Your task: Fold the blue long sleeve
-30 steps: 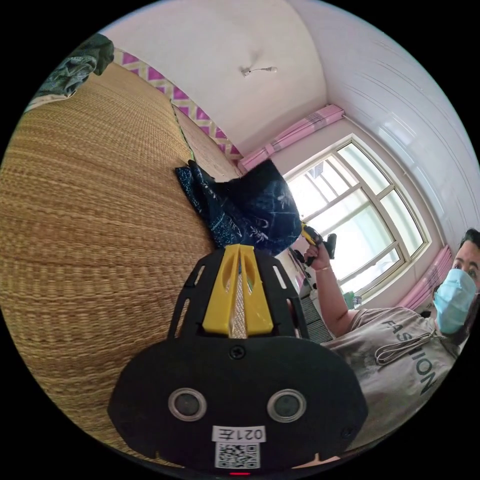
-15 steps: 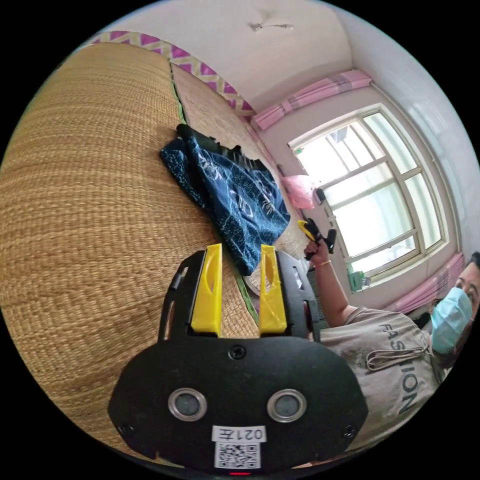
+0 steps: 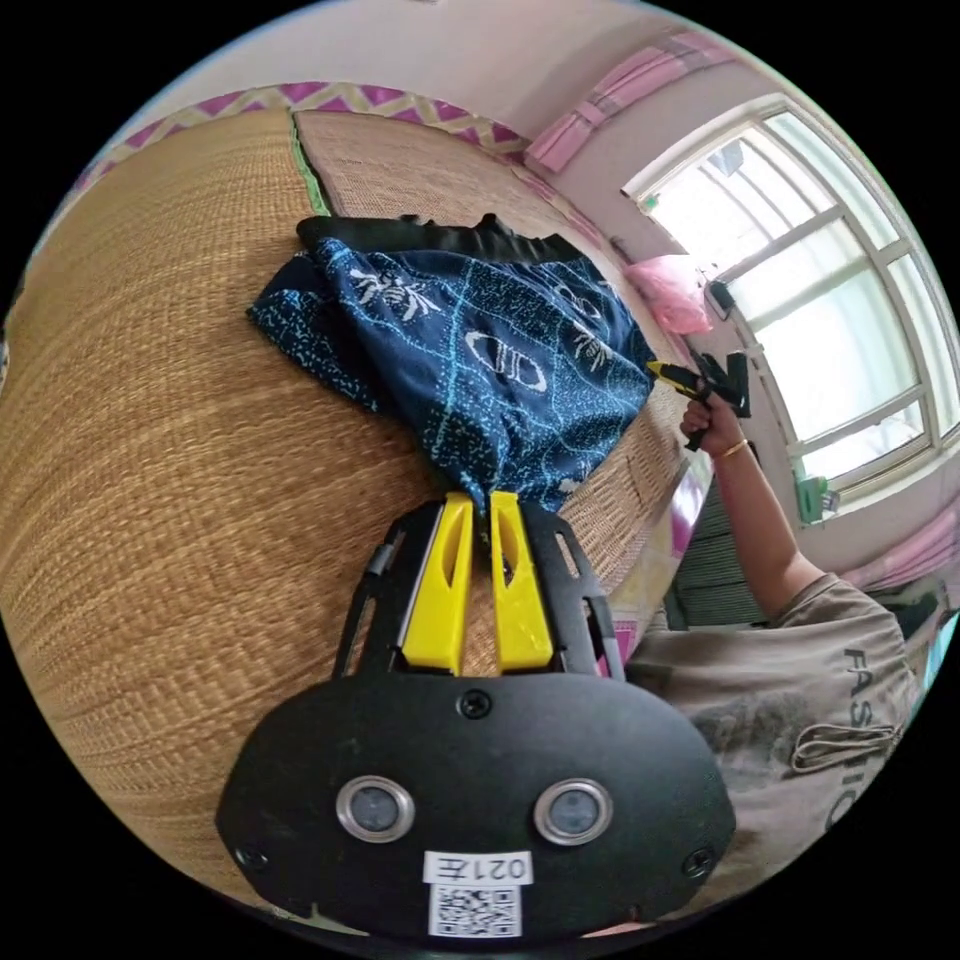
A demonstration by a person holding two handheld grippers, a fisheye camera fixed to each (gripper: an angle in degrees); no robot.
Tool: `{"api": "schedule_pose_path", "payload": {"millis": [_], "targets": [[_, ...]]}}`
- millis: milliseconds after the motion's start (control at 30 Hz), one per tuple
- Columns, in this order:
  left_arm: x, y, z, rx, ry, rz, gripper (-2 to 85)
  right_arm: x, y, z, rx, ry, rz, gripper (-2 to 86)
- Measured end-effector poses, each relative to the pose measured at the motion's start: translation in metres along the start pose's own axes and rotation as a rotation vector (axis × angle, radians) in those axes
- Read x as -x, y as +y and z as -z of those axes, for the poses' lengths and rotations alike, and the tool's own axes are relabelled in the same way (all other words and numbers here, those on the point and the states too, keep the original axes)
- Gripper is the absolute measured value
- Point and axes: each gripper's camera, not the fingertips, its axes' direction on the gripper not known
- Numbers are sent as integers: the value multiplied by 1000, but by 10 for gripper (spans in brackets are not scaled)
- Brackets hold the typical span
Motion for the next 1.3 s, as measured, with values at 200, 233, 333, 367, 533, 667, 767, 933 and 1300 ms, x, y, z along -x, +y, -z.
{"api": "schedule_pose_path", "payload": {"millis": [200, 233, 333, 367, 533, 667, 767, 933, 1300], "targets": [[55, -19, 69, -66, -58, 56, -5, 24, 43, -41, 126, -110, 53, 23], [62, -20, 73, -46, -62, 49, -3, 30, 54, -49, 145, -132, 68, 25], [77, -13, 76, 5, -54, 43, 15, 30, 74, -61, 175, -136, 52, 39], [83, -6, 90, -50, -63, 60, 28, 29, 74, -58, 162, -114, 59, 48], [106, 8, 150, -327, -46, 36, 70, 33, 46, -29, -41, 89, 140, 81], [119, -47, 129, -237, -14, -55, 79, 29, -23, -41, -72, 63, 209, 84], [134, -96, 101, -155, -26, -55, 80, 15, -84, -75, 18, 30, 181, 102], [168, -159, 74, -128, 3, 7, 101, -21, -147, -123, 103, -43, 52, 113], [245, -189, 57, -111, 20, 138, 5, -52, -180, -132, 84, -286, -72, 13]]}}
